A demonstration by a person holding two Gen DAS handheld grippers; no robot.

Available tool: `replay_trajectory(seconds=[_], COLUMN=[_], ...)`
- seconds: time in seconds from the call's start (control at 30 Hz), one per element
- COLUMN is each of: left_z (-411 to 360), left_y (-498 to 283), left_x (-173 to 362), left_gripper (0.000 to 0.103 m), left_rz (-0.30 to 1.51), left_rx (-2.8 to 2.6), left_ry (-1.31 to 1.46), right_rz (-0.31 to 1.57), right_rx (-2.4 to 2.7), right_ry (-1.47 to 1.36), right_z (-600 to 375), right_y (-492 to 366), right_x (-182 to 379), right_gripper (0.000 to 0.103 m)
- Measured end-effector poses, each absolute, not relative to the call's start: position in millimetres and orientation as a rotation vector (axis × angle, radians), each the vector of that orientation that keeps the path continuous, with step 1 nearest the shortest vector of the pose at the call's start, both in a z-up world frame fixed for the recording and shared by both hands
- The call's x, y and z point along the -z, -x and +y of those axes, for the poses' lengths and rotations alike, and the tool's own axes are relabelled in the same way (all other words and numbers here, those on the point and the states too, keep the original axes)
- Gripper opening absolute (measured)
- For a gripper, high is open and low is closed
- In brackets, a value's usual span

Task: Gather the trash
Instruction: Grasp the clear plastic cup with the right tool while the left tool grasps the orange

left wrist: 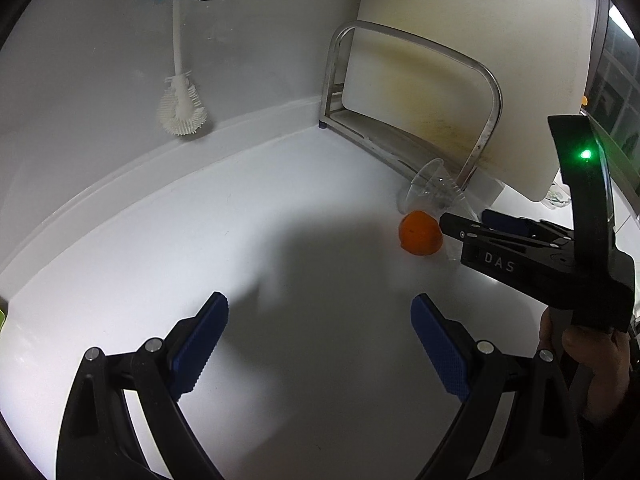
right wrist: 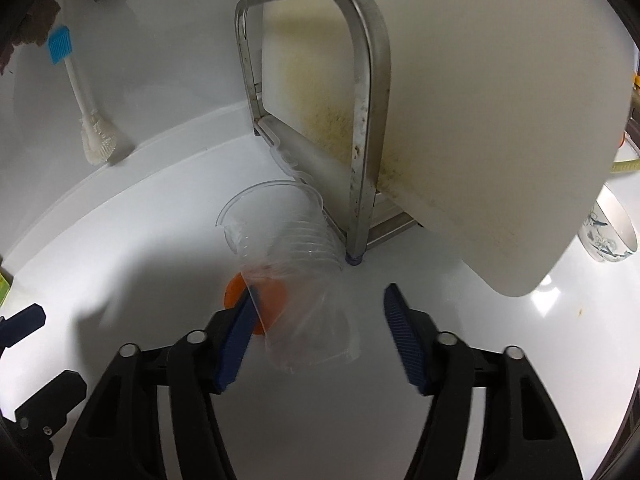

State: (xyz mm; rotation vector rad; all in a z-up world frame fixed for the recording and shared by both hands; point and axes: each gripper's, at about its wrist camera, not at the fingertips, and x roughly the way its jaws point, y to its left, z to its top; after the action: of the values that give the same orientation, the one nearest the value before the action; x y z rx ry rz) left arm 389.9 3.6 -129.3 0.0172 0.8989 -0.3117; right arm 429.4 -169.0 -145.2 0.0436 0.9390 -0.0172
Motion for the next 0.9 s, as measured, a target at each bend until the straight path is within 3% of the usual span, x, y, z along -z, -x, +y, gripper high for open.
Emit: replay_trajectory(seconds=[0.03, 0.9], left_z=[3.3, -56.8], left_y=[-390.5, -419.8], left_x=[130.0, 151.3], left_gripper=[0.091, 0.091], left_rz=[0.900, 0.898], left_rx=[0.311, 0.410], left_ry=[-0.018, -0.025], right_rz=[0.944, 0.839], right_rx=[0.017, 0.157], right_ry=[-0.043, -0.316], right_z=[-167.8, -231.2], right_y=[-432.1, -302.4], right_x=[146.5, 115.8], right_gripper=[0.040, 0.038])
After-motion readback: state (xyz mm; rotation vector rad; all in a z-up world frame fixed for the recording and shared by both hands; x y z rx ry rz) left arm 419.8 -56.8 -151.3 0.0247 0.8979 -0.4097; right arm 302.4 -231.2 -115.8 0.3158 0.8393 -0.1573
